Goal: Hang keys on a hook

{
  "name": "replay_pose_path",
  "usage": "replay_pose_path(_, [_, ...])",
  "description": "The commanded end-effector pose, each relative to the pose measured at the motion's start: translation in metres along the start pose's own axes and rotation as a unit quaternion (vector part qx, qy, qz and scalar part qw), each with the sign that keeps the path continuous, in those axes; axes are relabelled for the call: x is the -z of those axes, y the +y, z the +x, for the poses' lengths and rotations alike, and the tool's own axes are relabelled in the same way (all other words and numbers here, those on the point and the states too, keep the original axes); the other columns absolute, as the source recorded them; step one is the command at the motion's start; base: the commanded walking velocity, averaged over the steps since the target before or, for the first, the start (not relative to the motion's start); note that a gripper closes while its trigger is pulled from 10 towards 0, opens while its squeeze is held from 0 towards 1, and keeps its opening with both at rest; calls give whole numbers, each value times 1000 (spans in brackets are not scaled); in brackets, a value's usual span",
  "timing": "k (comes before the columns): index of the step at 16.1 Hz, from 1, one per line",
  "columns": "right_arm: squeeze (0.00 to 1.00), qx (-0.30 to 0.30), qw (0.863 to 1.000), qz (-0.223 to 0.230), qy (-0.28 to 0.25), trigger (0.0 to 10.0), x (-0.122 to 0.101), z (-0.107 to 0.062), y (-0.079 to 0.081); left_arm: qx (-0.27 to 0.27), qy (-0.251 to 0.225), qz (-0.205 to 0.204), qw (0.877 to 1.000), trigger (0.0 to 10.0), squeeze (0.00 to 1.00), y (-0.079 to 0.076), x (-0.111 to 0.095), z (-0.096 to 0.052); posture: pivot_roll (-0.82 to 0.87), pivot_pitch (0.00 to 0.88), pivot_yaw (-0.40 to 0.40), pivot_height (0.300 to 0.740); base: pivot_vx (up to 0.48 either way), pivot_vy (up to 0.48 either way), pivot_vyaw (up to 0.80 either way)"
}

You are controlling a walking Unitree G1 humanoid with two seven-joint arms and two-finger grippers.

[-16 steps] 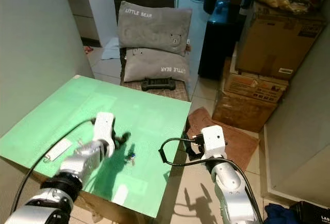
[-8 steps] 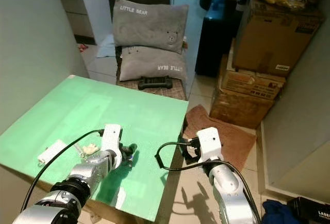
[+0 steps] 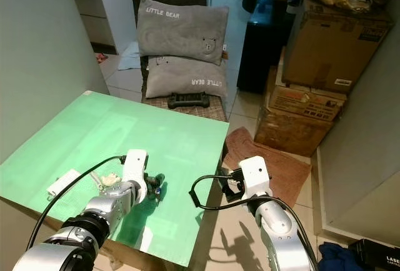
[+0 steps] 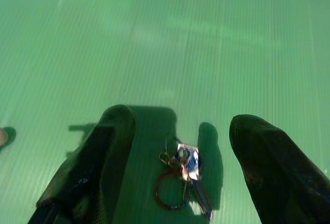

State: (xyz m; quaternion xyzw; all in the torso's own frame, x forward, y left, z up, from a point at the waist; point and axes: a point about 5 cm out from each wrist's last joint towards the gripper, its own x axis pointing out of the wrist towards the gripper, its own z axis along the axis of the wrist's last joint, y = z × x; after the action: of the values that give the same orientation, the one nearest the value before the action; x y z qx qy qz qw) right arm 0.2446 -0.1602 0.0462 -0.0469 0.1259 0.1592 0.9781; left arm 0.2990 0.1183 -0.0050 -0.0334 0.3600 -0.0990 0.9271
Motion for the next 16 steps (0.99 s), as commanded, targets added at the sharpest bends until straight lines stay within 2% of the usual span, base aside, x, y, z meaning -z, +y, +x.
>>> replay_pose_path(1, [0,-7,1000,-4,-2,10000,-3,-1,3,-1,8,-3,1000,10000,0,1,4,0,-154,0,48,740,0,0,0])
replay_pose_path(5, [0,-29,1000,-3,1,10000,-1,-3,15,-4,22,-10,1000,10000,0,-1,12,0,-149,0,41,740,0,0,0])
replay_pose_path(8, [0,-32,999,-3,1,10000,-2,-3,15,-2,27,-9,1000,10000,0,-2,15,0,-154,0,39,740,0,0,0])
replay_pose_path(10, [0,-60,998,2,-2,10000,-5,-4,21,-2,35,-10,999,10000,0,-2,17,0,-158,0,40,740,0,0,0])
replay_pose_path(12, [0,-95,995,-14,8,10000,-3,-6,27,-3,37,-8,999,10000,0,-2,19,0,-162,0,40,740,0,0,0])
replay_pose_path(16, [0,-100,995,-16,25,10000,2,-9,24,-2,40,-7,999,10000,0,-3,20,0,-165,0,41,740,0,0,0])
